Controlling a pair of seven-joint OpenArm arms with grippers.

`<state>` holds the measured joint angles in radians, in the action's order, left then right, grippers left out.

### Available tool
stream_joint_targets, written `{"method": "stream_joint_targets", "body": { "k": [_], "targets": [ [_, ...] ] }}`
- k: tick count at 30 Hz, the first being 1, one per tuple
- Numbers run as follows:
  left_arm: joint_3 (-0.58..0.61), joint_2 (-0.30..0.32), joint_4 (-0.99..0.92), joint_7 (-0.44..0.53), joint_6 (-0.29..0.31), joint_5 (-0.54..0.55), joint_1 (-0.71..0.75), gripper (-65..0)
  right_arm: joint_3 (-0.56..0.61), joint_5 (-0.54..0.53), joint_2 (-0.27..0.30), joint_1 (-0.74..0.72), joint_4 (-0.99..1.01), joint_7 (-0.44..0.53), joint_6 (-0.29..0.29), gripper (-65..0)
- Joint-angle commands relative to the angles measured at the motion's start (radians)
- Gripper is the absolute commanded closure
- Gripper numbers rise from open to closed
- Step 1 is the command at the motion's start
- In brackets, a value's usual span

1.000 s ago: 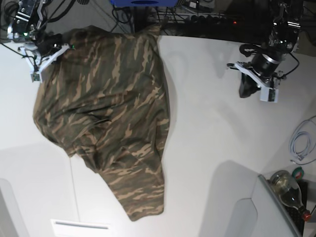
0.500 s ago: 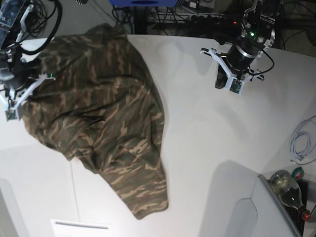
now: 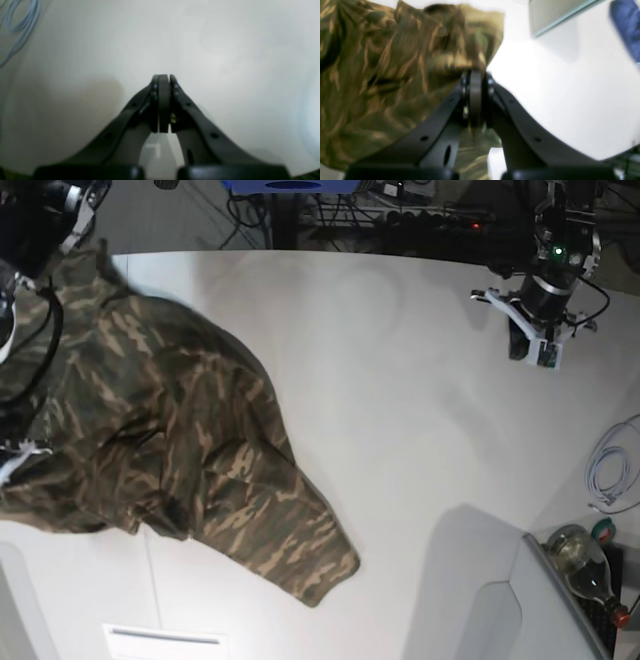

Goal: Layout the t-shirt on the table in an organized manner, then fold the t-shirt properly
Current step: 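Move the right gripper down onto the shirt body and grasp it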

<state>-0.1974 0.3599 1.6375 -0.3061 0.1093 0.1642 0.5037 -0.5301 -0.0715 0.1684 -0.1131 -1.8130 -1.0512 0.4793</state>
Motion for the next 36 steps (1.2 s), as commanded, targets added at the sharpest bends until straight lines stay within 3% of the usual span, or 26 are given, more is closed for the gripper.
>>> {"method": "stream_joint_targets", "body": {
  "k": [1, 5, 7, 9, 12, 14, 18, 23, 28, 34, 36],
  "targets": [
    [-0.02, 0.012, 0.01, 0.025, -0.001, 0.004, 0.011, 0.0, -0.003, 0.006, 0.024, -0.035, 0.04, 0.019, -0.008, -0.6],
    [-0.053, 0.011, -0.006, 0.026, -0.001, 0.004, 0.034, 0.0, -0.012, 0.008, 0.035, -0.09, 0.243, 0.193, -0.031, -0.9],
    [-0.063, 0.011, -0.006, 0.026, -0.001, 0.005, 0.04, 0.0, -0.003, 0.008, 0.044, -0.09, 0.335, 0.295, -0.113, -3.0],
    [-0.067, 0.009, -0.006, 0.026, -0.001, 0.005, 0.042, 0.0, 0.063, 0.055, 0.09, -0.086, 0.394, 0.325, -0.19, -14.6],
    [-0.072, 0.009, -0.006, 0.028, -0.001, 0.005, 0.054, 0.0, 0.222, 0.18, 0.125, -0.04, 0.371, 0.346, -0.198, -37.4],
    [-0.089, 0.008, -0.004, 0.028, -0.001, 0.005, 0.057, 0.0, 0.261, 0.217, 0.109, 0.042, 0.247, 0.401, -0.198, -44.7],
    [-0.13, -0.006, -0.004, 0.028, -0.001, 0.005, 0.059, 0.0, 0.413, 0.221, 0.009, 0.191, -0.004, 0.437, -0.182, -44.7],
    [-0.138, -0.006, -0.004, 0.028, -0.001, 0.005, 0.059, 0.0, 0.663, 0.224, -0.074, 0.212, 0.12, 0.44, -0.156, -44.7],
    [-0.138, -0.006, -0.003, 0.026, -0.001, 0.005, 0.06, 0.0, 0.69, 0.224, -0.172, 0.088, 0.365, 0.444, -0.156, -44.6],
    [-0.142, -0.006, -0.004, 0.026, -0.001, 0.005, 0.079, 0.0, 0.692, 0.224, -0.215, -0.015, 0.531, 0.444, -0.156, -44.4],
    [-0.142, -0.006, -0.004, 0.026, -0.001, 0.004, 0.08, 0.0, 0.692, 0.224, -0.232, -0.029, 0.574, 0.444, -0.156, -40.5]
  ]
}}
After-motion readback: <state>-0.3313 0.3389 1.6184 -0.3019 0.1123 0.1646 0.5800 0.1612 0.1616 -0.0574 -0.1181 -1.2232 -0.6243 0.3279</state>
